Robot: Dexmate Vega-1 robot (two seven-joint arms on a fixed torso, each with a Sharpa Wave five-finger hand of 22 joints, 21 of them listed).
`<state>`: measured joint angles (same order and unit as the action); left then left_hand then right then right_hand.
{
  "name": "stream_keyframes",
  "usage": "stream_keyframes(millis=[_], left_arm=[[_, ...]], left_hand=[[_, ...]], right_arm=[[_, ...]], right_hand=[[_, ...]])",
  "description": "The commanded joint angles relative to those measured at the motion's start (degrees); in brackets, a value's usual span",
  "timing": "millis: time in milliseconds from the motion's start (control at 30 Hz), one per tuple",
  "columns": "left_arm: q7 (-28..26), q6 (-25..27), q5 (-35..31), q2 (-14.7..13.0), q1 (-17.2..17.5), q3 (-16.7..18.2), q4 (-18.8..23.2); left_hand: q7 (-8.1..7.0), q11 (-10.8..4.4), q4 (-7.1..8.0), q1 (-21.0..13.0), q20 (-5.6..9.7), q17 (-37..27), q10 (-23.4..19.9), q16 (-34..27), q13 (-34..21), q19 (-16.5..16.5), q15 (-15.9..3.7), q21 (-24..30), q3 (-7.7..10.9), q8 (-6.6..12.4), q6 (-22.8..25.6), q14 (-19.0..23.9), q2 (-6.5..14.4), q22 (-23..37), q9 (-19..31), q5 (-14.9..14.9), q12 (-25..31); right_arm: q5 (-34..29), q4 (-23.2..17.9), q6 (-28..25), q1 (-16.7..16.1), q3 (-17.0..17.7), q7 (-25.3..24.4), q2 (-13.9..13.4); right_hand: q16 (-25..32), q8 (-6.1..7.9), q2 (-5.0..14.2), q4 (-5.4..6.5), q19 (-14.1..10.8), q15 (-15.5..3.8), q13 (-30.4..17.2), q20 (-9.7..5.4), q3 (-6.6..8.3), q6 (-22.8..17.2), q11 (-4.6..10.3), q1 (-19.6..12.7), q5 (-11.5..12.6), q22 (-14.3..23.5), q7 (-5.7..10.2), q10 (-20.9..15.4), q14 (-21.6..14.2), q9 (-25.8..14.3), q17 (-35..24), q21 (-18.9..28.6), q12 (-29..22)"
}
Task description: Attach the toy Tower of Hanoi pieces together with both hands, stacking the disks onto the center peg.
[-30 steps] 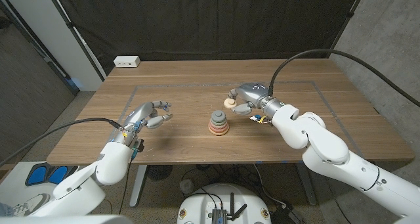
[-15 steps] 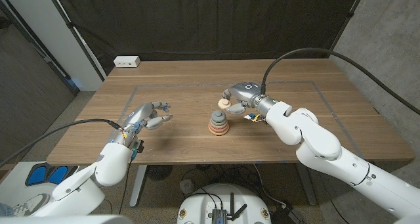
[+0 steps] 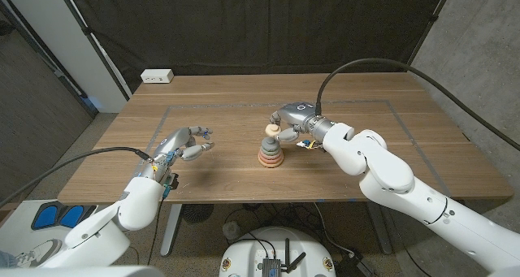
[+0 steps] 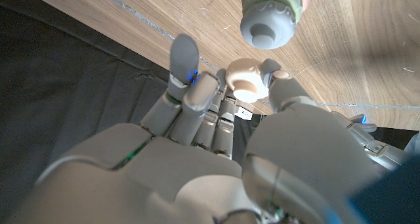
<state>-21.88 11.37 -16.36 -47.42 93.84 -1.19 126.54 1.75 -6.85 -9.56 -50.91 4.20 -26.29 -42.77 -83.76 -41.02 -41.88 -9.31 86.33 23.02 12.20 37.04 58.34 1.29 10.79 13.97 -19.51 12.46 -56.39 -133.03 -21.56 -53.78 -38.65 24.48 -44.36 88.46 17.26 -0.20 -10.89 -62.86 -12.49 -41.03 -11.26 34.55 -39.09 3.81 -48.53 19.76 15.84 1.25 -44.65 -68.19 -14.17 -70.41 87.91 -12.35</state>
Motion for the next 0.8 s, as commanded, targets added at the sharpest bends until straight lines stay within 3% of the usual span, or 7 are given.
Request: stream_keyframes(millis=[33,800], left_arm=[[-0.35,0.04,0.0,0.31,0.31,0.02,0.01],[-0.65,-0.21,0.65,0.64,0.5,0.23,-0.69]], left_hand=[[0.3,-0.03,0.01,-0.05,7.56,-0.12,-0.61,-0.18,-0.07,-0.39,-3.22,0.33,0.25,-0.2,0.23,0.28,-0.58,0.1,0.31,0.09,-0.02],[0.39,-0.12,0.05,0.09,7.56,-0.07,-0.86,-0.23,-0.07,-0.35,-3.22,0.32,0.47,-0.21,0.39,0.25,-0.54,0.08,0.33,0.15,-0.04]], right_arm=[[-0.52,2.03,0.48,2.82,-1.94,3.0,2.61],[0.03,4.86,-0.09,5.32,-4.26,5.83,3.8]], right_hand=[[0.09,0.08,3.71,1.27,0.42,0.02,-0.1,-1.39,1.32,-1.78,2.25,-3.06,0.28,0.08,1.87,-2.35,0.34,-0.37,-0.14,-0.28,-0.15],[0.05,-0.02,3.78,1.32,0.52,0.02,-0.22,-1.39,1.3,-1.93,2.29,-2.91,0.23,0.06,1.78,-2.42,0.49,-0.39,-0.13,-0.33,0.01]])
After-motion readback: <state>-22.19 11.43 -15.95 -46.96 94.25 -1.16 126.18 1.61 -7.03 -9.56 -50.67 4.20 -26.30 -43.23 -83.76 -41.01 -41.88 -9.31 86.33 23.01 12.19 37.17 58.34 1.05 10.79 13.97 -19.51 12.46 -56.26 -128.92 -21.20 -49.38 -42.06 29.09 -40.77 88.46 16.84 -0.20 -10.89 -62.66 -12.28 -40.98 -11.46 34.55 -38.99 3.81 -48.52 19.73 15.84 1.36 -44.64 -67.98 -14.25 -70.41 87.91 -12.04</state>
